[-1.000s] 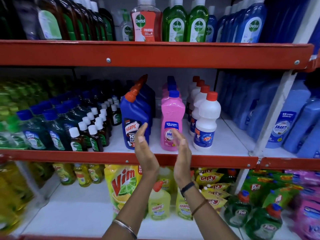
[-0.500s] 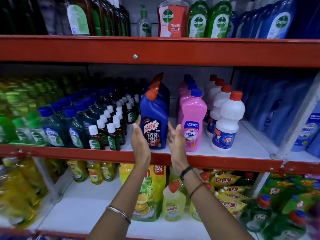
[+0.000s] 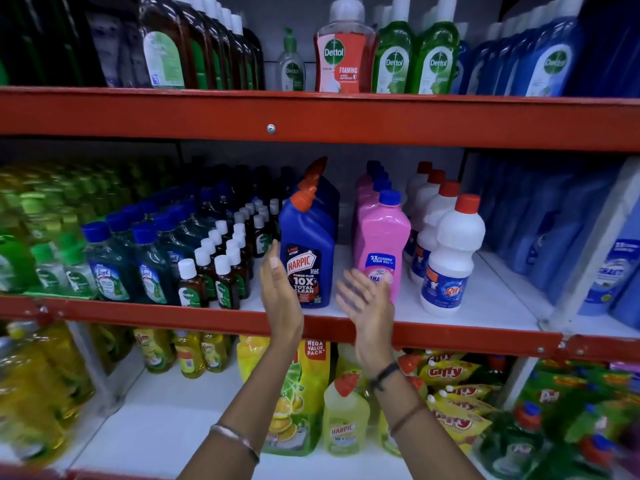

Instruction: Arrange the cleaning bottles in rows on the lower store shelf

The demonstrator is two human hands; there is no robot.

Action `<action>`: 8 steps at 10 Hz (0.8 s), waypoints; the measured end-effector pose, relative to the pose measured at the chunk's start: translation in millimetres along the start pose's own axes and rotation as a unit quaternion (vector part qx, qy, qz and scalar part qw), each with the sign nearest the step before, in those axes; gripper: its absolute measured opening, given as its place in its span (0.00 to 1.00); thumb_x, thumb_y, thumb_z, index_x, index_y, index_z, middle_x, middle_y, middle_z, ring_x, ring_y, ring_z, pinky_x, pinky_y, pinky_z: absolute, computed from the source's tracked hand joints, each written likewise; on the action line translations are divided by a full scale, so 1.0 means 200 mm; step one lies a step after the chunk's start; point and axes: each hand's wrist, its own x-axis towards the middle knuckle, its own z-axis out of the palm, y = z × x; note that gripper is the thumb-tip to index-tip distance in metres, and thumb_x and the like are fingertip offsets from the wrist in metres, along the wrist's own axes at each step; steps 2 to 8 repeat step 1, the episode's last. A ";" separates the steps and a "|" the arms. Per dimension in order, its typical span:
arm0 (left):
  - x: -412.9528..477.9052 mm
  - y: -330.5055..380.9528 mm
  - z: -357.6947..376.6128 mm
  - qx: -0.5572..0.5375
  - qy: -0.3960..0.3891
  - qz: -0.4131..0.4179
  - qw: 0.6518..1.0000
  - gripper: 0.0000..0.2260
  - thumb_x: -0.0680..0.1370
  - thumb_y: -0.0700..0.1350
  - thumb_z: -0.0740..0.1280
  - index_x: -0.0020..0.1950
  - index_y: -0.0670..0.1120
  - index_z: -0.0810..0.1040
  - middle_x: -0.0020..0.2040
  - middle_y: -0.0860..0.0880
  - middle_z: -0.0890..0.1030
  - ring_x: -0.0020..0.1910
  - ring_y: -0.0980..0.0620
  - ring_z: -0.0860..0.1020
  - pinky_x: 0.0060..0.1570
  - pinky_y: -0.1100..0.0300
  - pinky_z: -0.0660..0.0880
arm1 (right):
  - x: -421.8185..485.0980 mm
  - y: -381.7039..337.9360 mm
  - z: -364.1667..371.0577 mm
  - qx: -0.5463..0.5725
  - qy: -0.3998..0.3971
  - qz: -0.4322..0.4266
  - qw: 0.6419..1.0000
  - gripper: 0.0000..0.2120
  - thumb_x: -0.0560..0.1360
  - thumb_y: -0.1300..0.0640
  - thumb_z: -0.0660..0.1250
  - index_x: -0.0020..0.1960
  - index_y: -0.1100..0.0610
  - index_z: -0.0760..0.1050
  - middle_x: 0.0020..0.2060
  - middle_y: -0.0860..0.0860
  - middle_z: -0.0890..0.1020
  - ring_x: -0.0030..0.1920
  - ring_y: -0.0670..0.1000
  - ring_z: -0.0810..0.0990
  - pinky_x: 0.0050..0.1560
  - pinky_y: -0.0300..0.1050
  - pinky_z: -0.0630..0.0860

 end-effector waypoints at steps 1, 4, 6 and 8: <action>-0.05 0.15 0.06 -0.007 -0.012 0.150 0.989 0.22 0.81 0.59 0.51 0.72 0.54 0.65 0.74 0.53 0.67 0.74 0.56 0.64 0.74 0.55 0.62 | -0.19 -0.01 -0.26 0.001 0.056 -0.012 0.998 0.29 0.71 0.37 0.55 0.56 0.60 0.77 0.46 0.53 0.86 0.44 0.57 0.84 0.37 0.46 0.81; -0.05 0.15 0.06 -0.007 -0.012 0.150 0.989 0.22 0.81 0.59 0.51 0.72 0.54 0.65 0.74 0.53 0.67 0.74 0.56 0.64 0.74 0.55 0.62 | -0.19 -0.01 -0.26 0.001 0.056 -0.012 0.998 0.29 0.71 0.37 0.55 0.56 0.60 0.77 0.46 0.53 0.86 0.44 0.57 0.84 0.37 0.46 0.81; -0.05 0.15 0.06 -0.007 -0.012 0.150 0.989 0.22 0.81 0.59 0.51 0.72 0.54 0.65 0.74 0.53 0.67 0.74 0.56 0.64 0.74 0.55 0.62 | -0.19 -0.01 -0.26 0.001 0.056 -0.012 0.998 0.29 0.71 0.37 0.55 0.56 0.60 0.77 0.46 0.53 0.86 0.44 0.57 0.84 0.37 0.46 0.81; -0.05 0.15 0.06 -0.007 -0.012 0.150 0.989 0.22 0.81 0.59 0.51 0.72 0.54 0.65 0.74 0.53 0.67 0.74 0.56 0.64 0.74 0.55 0.62 | -0.19 -0.01 -0.26 0.001 0.056 -0.012 0.998 0.29 0.71 0.37 0.55 0.56 0.60 0.77 0.46 0.53 0.86 0.44 0.57 0.84 0.37 0.46 0.81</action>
